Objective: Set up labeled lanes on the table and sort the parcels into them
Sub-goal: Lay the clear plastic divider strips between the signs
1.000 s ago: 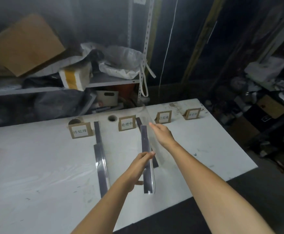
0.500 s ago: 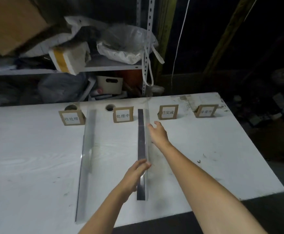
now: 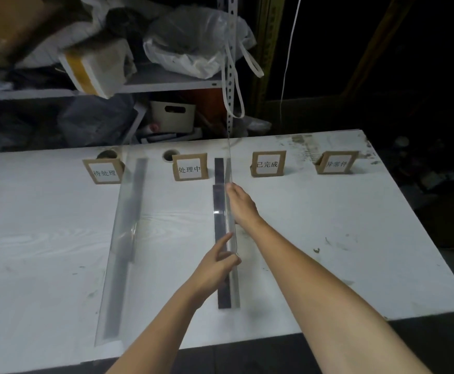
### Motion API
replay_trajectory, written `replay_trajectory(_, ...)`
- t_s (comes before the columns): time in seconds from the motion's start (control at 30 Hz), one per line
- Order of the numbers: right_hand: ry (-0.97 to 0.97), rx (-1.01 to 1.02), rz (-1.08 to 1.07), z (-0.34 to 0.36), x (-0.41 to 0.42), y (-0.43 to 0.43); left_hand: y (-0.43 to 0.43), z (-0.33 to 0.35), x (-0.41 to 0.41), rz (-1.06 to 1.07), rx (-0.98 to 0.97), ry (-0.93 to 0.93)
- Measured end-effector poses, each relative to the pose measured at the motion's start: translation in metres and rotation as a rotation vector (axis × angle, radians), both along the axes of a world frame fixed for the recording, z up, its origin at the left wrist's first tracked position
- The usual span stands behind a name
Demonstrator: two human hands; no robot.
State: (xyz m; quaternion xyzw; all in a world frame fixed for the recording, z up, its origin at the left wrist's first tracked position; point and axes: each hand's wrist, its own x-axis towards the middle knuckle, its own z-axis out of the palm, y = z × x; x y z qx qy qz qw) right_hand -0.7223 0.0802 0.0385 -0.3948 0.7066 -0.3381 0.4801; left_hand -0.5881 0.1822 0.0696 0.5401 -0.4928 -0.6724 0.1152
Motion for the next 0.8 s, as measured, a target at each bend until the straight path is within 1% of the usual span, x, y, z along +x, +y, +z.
replay_trajectory(0.37,-0.002,0.030,0.047,0.000,0.004,-0.003,0.000,-0.002,-0.002,0.016,0.022,-0.005)
replay_trajectory(0.57,0.022,0.035,0.063,0.000,0.005,-0.004,0.002,-0.006,-0.005,0.044,0.058,0.055)
replay_trajectory(0.8,-0.004,0.023,0.063,-0.001,0.007,-0.005,0.006,-0.008,-0.003,0.052,0.074,0.076)
